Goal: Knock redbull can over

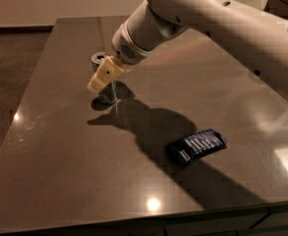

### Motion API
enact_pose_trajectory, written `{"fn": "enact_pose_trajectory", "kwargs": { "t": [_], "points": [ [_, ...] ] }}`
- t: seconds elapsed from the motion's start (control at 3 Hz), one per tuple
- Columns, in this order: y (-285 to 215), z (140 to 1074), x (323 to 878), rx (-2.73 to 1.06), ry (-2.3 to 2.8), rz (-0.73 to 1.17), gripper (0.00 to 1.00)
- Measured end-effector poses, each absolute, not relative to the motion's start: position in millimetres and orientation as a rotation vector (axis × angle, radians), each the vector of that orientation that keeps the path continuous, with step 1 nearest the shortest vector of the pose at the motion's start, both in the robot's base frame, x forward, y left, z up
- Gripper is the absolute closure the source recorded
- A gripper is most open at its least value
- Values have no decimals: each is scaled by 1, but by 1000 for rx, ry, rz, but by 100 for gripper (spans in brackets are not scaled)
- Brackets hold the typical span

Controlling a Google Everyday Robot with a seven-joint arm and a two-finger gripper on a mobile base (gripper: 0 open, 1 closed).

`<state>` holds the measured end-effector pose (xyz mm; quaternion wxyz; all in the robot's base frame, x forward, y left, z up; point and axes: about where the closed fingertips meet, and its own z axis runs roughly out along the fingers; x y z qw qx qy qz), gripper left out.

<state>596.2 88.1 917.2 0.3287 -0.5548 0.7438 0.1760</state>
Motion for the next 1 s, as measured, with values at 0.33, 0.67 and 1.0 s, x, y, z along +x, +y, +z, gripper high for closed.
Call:
{"fn": "enact_pose_trajectory", "kwargs": {
  "t": [0.33,0.67,1.0],
  "points": [
    [91,919,596,-1459,1936,500,37],
    [90,926,593,-1460,1920,522,62],
    [82,940,591,-1473,1923,503,83]
  ]
}}
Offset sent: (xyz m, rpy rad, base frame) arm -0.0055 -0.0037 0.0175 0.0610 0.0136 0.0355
